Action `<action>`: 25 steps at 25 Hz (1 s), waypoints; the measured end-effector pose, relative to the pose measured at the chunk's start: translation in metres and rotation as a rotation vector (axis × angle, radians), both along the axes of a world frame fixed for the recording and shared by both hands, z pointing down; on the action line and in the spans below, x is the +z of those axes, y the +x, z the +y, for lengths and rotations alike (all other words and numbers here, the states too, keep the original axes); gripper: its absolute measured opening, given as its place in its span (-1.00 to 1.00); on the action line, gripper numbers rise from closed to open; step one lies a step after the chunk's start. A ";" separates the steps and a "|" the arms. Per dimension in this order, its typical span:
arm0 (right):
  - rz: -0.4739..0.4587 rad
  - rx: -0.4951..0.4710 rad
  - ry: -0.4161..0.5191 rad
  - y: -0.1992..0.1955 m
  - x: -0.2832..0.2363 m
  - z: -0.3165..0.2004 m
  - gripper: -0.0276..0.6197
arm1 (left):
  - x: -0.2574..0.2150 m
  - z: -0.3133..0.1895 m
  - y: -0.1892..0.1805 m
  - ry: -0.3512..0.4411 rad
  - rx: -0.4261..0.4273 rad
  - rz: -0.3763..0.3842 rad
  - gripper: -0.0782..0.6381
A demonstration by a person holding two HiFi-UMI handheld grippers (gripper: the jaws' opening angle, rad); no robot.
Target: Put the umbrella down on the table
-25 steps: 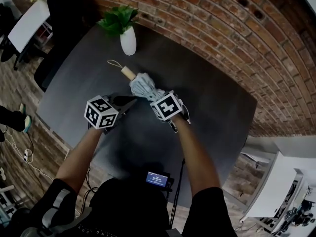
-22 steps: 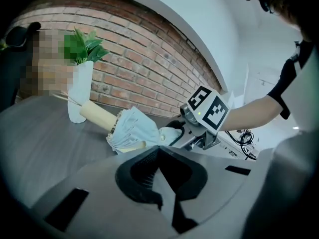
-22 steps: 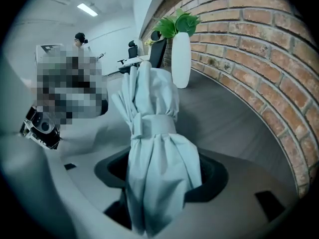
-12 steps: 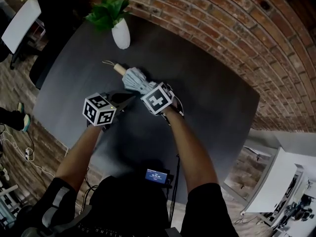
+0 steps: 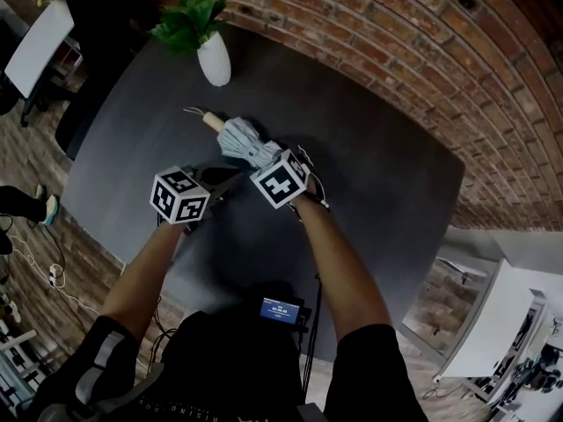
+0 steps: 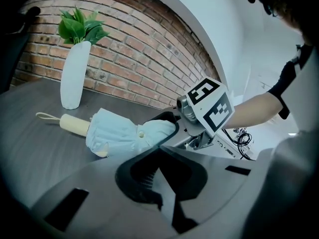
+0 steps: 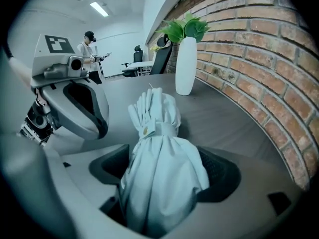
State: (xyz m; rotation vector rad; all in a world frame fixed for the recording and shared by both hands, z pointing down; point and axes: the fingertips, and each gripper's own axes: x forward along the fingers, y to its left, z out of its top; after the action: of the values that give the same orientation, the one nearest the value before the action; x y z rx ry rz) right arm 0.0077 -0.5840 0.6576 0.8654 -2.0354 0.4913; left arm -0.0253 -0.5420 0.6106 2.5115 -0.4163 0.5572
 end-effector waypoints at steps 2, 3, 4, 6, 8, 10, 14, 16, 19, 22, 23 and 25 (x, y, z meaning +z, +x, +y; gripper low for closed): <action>-0.016 0.005 0.020 0.000 -0.007 0.001 0.28 | -0.003 0.003 -0.003 0.004 -0.004 0.001 -0.77; -0.020 0.006 0.029 -0.001 -0.010 0.002 0.28 | -0.005 0.004 -0.006 0.007 -0.007 0.002 -0.77; -0.023 0.009 0.037 -0.001 -0.013 0.003 0.28 | -0.007 0.006 -0.008 0.009 -0.010 0.001 -0.77; -0.028 0.021 0.045 0.002 -0.018 0.005 0.28 | -0.012 0.008 -0.012 0.015 -0.019 0.002 -0.77; -0.033 0.053 0.058 0.010 -0.026 0.005 0.28 | -0.017 0.011 -0.014 0.021 -0.023 0.008 -0.77; -0.048 0.090 0.070 0.017 -0.036 0.007 0.28 | -0.023 0.017 -0.015 0.028 -0.018 0.014 -0.77; -0.075 0.128 0.093 0.024 -0.052 0.017 0.28 | -0.033 0.030 -0.018 0.050 -0.016 0.014 -0.77; -0.079 0.145 0.108 0.029 -0.060 0.023 0.28 | -0.039 0.037 -0.019 0.061 -0.024 0.017 -0.77; -0.098 0.156 0.137 0.031 -0.076 0.031 0.27 | -0.050 0.050 -0.023 0.082 -0.032 0.020 -0.77; -0.118 0.151 0.164 0.032 -0.090 0.043 0.26 | -0.061 0.064 -0.026 0.103 -0.041 0.023 -0.77; -0.122 0.150 0.179 0.032 -0.095 0.047 0.14 | -0.065 0.069 -0.027 0.111 -0.044 0.024 -0.77; -0.135 0.154 0.212 0.032 -0.105 0.058 -0.09 | -0.071 0.080 -0.029 0.126 -0.049 0.025 -0.77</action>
State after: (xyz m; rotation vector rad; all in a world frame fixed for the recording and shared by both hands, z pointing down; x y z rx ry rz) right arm 0.0400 -0.5263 0.5526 1.1508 -2.1818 0.4324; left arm -0.0542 -0.4618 0.5396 2.6175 -0.5168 0.4941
